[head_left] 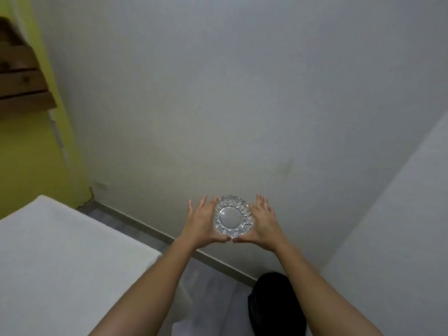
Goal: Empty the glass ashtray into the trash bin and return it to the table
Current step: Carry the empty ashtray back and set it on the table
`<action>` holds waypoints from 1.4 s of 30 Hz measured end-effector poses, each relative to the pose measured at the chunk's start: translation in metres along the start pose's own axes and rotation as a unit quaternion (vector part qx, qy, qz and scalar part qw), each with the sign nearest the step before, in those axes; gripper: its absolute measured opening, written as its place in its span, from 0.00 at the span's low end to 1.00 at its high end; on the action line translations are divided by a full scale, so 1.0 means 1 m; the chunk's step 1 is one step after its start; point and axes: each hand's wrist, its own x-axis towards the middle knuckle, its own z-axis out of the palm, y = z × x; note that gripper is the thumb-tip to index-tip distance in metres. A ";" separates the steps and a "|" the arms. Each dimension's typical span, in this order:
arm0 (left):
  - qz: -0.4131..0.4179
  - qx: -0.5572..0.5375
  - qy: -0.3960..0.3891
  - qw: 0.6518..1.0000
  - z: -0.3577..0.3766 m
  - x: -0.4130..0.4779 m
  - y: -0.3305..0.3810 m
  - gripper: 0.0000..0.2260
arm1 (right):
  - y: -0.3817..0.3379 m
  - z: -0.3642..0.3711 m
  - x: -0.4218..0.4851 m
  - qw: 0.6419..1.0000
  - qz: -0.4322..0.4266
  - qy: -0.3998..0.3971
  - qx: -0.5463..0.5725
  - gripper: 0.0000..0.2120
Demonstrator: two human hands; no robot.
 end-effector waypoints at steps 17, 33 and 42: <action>-0.364 0.095 0.108 0.920 -0.167 -0.293 -0.158 0.53 | -0.332 0.121 -0.033 0.925 -0.350 -0.145 0.039 0.58; -0.546 0.111 0.106 0.823 -0.244 -0.586 -0.233 0.53 | -0.568 0.250 -0.209 0.837 -0.469 -0.276 0.062 0.57; -0.570 0.054 0.075 0.817 -0.223 -0.635 -0.263 0.53 | -0.590 0.297 -0.239 0.832 -0.451 -0.321 0.030 0.57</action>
